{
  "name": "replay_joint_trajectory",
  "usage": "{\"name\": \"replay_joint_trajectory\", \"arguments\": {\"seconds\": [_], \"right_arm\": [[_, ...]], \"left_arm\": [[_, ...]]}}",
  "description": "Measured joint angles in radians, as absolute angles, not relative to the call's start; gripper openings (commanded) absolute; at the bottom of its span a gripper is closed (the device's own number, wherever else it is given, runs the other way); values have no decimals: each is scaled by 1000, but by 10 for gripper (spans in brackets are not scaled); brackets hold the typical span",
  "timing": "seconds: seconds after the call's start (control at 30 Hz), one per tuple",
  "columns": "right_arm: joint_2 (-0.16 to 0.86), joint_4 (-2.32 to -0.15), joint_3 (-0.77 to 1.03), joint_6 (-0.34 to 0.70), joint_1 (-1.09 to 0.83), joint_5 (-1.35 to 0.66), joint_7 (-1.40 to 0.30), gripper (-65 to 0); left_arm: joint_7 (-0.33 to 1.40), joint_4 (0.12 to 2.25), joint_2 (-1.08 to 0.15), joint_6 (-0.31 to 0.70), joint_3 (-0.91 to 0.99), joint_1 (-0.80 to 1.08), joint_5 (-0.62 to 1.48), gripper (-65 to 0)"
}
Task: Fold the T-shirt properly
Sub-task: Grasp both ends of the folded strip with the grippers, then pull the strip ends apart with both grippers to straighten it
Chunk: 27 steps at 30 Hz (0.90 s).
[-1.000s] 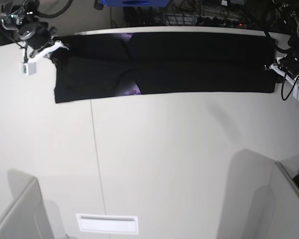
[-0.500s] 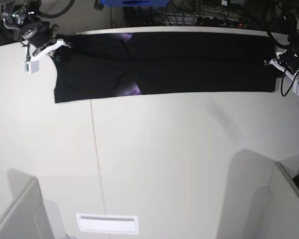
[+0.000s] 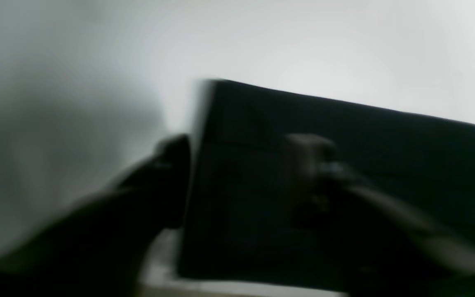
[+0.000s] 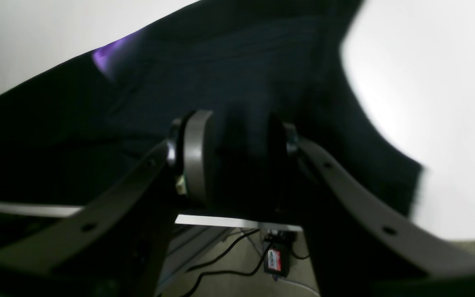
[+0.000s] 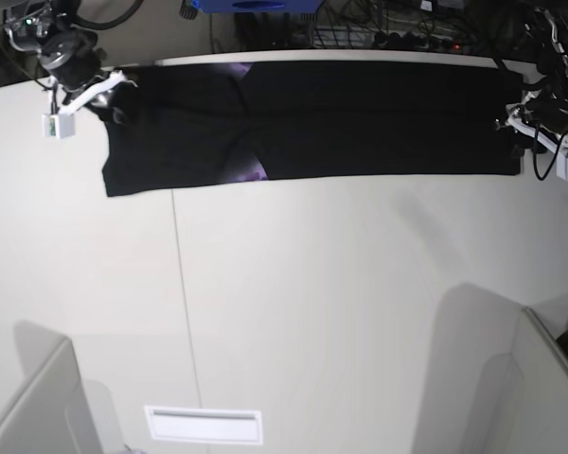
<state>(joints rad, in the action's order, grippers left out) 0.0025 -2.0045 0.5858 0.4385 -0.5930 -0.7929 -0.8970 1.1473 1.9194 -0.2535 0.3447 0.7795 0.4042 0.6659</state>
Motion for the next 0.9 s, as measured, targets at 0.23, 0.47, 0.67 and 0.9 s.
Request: {"name": "replay_joint_trajectory", "arguments": {"seconds": [0.23,0.47,0.67,0.9], "right_arm": [[7,-1924,551,439,-506,-727,-903,-650],[-1,-1738,552,441,-425,-598,-891,-650],[2,-1658,562,454,-341,-540,-860,-650],[-5,-1649,592,455,-262,-417,-874,-650]], "left_arm": [[1149,1871,-228,341,673,387,597,-650],[1137,1729,-191,344,587,310,313,-650],[965,1615,-205,336,462,227,312,-650],[940,1575,-184,268,428,167,328,-650]]}}
